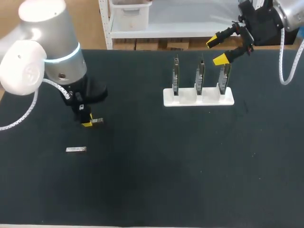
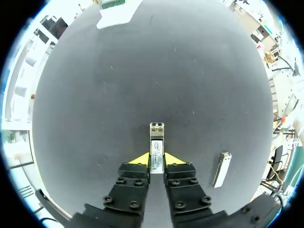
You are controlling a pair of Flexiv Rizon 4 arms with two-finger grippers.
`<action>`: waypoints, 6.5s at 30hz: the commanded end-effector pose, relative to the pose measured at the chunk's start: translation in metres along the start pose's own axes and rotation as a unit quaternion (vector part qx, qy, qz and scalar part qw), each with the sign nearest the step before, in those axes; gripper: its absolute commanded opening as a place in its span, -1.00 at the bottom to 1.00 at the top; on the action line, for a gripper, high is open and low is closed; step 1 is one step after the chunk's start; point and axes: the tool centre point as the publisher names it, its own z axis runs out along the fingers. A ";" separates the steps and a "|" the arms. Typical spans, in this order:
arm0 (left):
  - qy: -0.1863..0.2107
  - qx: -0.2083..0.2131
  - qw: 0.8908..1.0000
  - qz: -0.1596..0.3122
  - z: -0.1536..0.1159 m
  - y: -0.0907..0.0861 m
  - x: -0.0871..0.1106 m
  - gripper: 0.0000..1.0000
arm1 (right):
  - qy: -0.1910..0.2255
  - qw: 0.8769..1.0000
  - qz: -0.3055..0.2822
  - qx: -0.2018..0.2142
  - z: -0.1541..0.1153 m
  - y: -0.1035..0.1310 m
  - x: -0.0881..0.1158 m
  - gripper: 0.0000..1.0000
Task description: Pick up the optical module with the left hand, and insert it into the network port with the right hand.
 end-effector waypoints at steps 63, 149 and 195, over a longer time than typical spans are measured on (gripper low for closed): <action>-0.620 0.028 0.784 0.028 -0.179 0.079 -0.305 -1.00 | 0.000 1.000 0.000 0.001 0.000 0.000 0.000 1.00; -0.645 -0.001 0.764 0.003 -0.144 0.084 -0.380 -1.00 | 0.000 1.000 0.000 0.001 0.000 0.000 0.000 1.00; -0.643 -0.005 0.766 0.001 -0.144 0.084 -0.380 -1.00 | -0.040 0.999 -0.027 0.010 -0.016 0.006 -0.058 1.00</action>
